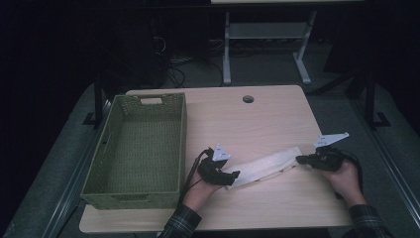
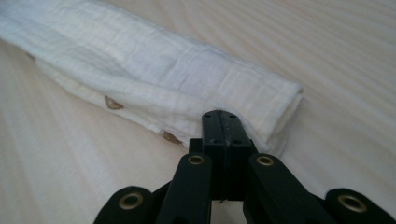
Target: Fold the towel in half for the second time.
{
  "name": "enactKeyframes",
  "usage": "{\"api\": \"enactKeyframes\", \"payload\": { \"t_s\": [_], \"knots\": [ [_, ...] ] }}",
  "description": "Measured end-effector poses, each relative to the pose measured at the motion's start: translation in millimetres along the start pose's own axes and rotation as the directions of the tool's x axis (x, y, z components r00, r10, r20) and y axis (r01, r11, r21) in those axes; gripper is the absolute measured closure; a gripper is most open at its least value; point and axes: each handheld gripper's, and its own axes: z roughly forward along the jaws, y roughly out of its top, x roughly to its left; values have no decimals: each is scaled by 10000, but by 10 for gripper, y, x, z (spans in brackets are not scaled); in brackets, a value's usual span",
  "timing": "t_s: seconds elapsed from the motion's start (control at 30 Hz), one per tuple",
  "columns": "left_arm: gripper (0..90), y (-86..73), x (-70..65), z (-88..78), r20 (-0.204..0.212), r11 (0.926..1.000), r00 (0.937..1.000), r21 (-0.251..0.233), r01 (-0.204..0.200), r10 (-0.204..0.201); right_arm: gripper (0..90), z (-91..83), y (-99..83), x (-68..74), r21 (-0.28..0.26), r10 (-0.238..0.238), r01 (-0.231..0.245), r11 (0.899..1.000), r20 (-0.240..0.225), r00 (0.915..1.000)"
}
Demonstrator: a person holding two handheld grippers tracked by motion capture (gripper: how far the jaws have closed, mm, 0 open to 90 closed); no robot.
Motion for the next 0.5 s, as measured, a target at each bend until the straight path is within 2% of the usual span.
{"api": "enactKeyframes", "payload": {
  "t_s": [0.33, 0.5],
  "knots": [
    [358, 12, 9, -14, -135, 9999, 9999, -152, -13, 11, 900, 318, 342, -205, -139, -284, 285, 9995, 85, 9996],
    [358, 8, 20, 15, -100, 10000, 9999, -90, -13, 12, 900, 525, 539, -339, -356, -441, 435, 9984, -151, 9989]
  ]
}}
